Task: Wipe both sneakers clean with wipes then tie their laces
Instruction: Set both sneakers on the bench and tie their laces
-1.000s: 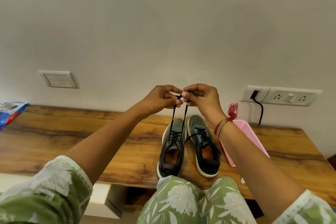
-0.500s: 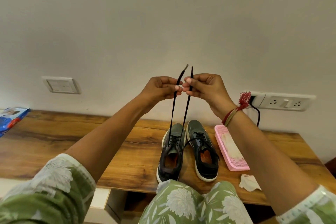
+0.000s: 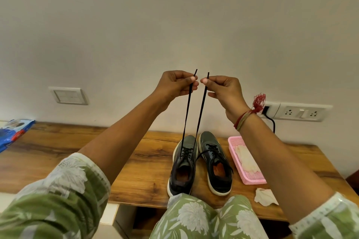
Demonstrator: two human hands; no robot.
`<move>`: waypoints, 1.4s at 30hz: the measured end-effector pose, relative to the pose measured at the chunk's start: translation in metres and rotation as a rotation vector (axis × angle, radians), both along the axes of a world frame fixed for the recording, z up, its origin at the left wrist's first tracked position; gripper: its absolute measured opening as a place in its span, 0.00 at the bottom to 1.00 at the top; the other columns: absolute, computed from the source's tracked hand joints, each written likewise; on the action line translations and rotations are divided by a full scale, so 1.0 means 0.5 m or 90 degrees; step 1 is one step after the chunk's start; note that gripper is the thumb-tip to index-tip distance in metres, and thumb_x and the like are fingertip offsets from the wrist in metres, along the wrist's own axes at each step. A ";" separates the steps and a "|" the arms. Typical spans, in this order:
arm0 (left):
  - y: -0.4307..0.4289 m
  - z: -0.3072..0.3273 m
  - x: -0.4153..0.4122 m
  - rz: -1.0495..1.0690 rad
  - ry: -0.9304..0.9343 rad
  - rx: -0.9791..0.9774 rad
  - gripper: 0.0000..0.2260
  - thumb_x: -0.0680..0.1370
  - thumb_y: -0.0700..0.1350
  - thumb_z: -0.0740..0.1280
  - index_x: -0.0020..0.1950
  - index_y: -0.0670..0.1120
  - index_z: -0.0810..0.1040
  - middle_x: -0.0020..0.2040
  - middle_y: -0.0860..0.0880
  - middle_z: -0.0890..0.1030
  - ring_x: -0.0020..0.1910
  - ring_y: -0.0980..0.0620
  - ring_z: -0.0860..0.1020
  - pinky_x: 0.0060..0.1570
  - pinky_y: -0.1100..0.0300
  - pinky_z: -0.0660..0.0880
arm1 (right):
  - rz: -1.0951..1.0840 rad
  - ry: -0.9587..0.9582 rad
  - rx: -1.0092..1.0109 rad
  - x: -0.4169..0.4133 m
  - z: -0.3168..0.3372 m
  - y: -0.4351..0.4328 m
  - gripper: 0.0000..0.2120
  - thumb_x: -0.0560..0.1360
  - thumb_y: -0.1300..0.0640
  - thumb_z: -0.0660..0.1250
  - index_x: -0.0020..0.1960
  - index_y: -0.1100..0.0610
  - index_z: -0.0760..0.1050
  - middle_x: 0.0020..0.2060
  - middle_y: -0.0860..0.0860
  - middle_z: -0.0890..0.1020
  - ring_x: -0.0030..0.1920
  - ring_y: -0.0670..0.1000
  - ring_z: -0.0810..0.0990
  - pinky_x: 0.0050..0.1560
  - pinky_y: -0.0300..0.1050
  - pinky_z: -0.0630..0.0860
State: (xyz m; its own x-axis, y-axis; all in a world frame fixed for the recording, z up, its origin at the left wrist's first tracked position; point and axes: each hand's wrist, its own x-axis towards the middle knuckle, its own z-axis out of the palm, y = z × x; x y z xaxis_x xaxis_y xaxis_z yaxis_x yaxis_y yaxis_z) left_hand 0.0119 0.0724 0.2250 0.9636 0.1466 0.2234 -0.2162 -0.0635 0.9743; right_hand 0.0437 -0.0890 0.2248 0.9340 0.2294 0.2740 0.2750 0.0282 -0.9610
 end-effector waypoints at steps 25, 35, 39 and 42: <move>-0.014 0.006 -0.007 -0.009 0.009 0.029 0.04 0.79 0.40 0.66 0.49 0.44 0.81 0.41 0.49 0.84 0.41 0.53 0.83 0.46 0.59 0.80 | -0.017 0.004 0.017 -0.016 0.012 0.009 0.09 0.72 0.63 0.71 0.52 0.59 0.78 0.38 0.51 0.82 0.38 0.45 0.82 0.38 0.35 0.78; -0.022 -0.010 0.013 0.056 -0.063 0.127 0.02 0.76 0.42 0.70 0.47 0.48 0.82 0.46 0.52 0.82 0.47 0.58 0.79 0.44 0.67 0.74 | -0.013 0.209 0.083 -0.001 -0.004 0.015 0.03 0.75 0.61 0.68 0.43 0.56 0.78 0.36 0.49 0.79 0.37 0.47 0.78 0.41 0.42 0.76; -0.018 -0.010 0.028 0.092 -0.054 0.229 0.02 0.75 0.46 0.72 0.47 0.51 0.83 0.57 0.50 0.76 0.57 0.59 0.72 0.50 0.72 0.64 | 0.084 0.234 0.042 -0.002 -0.006 0.017 0.02 0.76 0.64 0.66 0.46 0.60 0.78 0.36 0.52 0.79 0.35 0.47 0.78 0.38 0.40 0.79; -0.003 -0.002 0.035 0.078 -0.034 0.237 0.03 0.75 0.43 0.72 0.48 0.48 0.84 0.53 0.53 0.77 0.53 0.66 0.72 0.48 0.73 0.64 | 0.137 0.215 0.006 -0.004 -0.002 0.015 0.05 0.77 0.64 0.65 0.48 0.60 0.79 0.38 0.53 0.81 0.35 0.47 0.78 0.39 0.39 0.79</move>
